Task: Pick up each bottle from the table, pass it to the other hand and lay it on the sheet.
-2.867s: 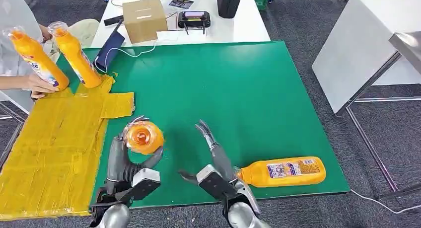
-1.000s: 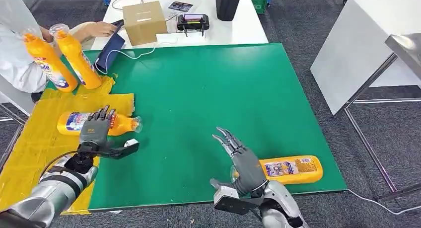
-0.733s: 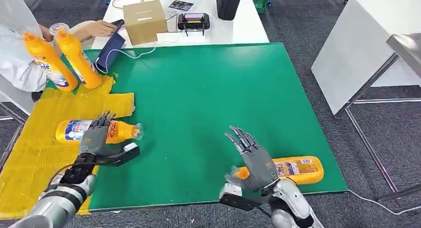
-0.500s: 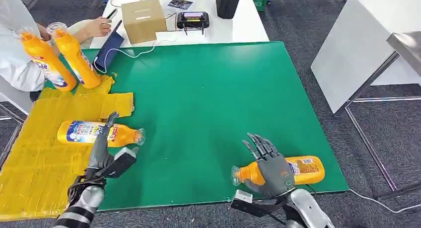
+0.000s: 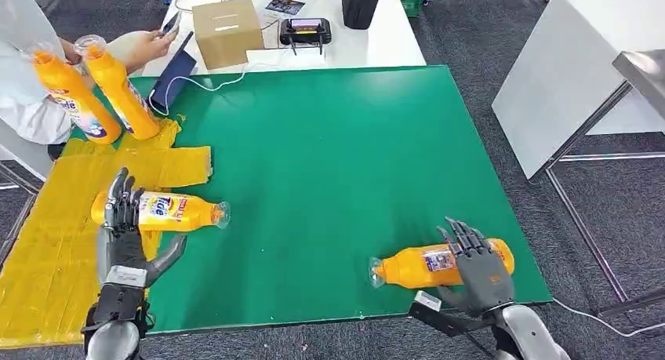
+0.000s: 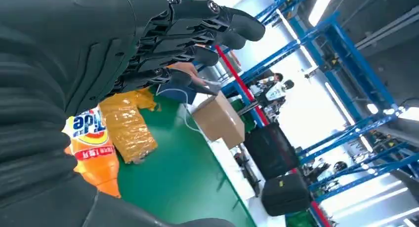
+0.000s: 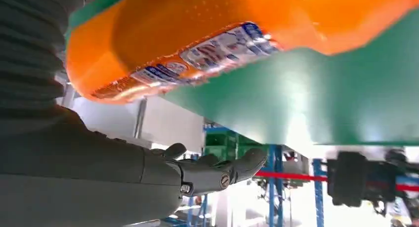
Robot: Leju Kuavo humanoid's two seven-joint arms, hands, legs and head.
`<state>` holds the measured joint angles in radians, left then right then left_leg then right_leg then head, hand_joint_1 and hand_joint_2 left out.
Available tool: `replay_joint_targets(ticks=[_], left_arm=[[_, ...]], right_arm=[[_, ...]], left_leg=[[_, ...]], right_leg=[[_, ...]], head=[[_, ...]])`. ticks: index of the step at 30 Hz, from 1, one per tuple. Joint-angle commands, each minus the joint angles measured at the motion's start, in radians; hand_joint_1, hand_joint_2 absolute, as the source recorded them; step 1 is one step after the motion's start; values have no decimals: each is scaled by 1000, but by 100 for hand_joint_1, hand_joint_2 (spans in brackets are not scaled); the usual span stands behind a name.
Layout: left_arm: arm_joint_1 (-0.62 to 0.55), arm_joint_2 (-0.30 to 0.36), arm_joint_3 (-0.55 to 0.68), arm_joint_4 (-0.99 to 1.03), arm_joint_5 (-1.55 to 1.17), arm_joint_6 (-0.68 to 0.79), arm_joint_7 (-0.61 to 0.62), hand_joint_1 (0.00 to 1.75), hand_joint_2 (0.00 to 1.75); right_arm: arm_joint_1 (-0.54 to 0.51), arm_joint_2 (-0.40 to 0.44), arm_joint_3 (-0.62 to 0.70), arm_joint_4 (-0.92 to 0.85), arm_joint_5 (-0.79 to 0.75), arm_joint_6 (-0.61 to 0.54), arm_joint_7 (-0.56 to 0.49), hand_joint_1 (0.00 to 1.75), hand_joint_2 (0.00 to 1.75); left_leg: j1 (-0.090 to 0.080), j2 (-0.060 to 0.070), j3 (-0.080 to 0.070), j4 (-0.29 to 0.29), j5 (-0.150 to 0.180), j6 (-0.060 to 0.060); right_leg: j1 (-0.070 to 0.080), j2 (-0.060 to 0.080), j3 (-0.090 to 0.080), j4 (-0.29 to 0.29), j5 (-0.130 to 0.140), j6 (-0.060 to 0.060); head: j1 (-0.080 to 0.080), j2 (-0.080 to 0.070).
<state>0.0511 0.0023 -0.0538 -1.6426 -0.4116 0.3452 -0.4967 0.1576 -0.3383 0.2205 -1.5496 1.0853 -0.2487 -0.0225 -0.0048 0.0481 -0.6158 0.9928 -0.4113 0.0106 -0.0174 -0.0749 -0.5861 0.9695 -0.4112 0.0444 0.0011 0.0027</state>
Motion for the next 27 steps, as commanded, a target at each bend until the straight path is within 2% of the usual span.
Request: replay_joint_targets(ticks=[1,4,10,15,16,22,23,24,25,27], left_arm=[[26,-39,10,-44,52,-16,-29,0,175],[33,-45,2,-60,77,-6,-50,0,175],[29,-41,-1,-61,100,-11,-56,0,175],[20,-38,-22,-59,120,-5,-58,0,175],[18,-37,-25,-56,125,-4,-59,0,175],[3,-36,-41,-44,154,-2,-59,0,175],[2,-36,-41,-45,157,-1,-58,0,175],[4,-37,-41,-50,157,0,-57,0,175],[5,-37,-42,-51,157,0,-56,0,175],[9,-40,-45,-57,157,-1,-54,0,175]], right_arm=[[-29,8,-54,160,-30,34,-19,0,175],[-65,16,-68,228,-77,41,-61,0,175],[-75,20,-71,250,-78,42,-63,0,175],[-131,25,-49,386,-71,67,-68,0,175],[-137,23,-42,403,-68,73,-68,0,175],[-177,6,-23,501,-13,106,15,0,175],[-183,9,-31,513,3,94,36,17,175],[-190,14,-33,523,17,85,52,148,175],[-191,17,-35,525,20,83,56,164,175],[-198,26,-34,527,26,83,60,171,175]], left_leg=[[1,-3,4,-1,-1,-1],[2,-2,4,-1,-2,-1],[2,-3,4,-1,-1,-1],[1,-1,2,-1,0,-1],[3,-2,5,-1,-1,-1],[3,-3,7,-1,-1,-1],[2,-2,8,-1,0,0],[2,-2,9,-1,-1,0],[3,-4,10,-1,-1,0],[3,-6,13,0,-2,2]], right_leg=[[1,4,4,-2,-1,-1],[1,6,5,-2,-1,-1],[1,5,5,-2,-1,-2],[1,3,3,-2,0,-1],[1,7,6,-3,0,-2],[2,4,8,-3,0,-2],[1,4,8,-3,0,-1],[1,3,8,-3,0,-1],[1,4,10,-3,0,-2],[1,2,3,-3,-2,-2]], head=[[0,0],[0,0],[0,0],[0,0],[0,0],[0,0],[0,0],[0,0],[0,0],[0,0]])
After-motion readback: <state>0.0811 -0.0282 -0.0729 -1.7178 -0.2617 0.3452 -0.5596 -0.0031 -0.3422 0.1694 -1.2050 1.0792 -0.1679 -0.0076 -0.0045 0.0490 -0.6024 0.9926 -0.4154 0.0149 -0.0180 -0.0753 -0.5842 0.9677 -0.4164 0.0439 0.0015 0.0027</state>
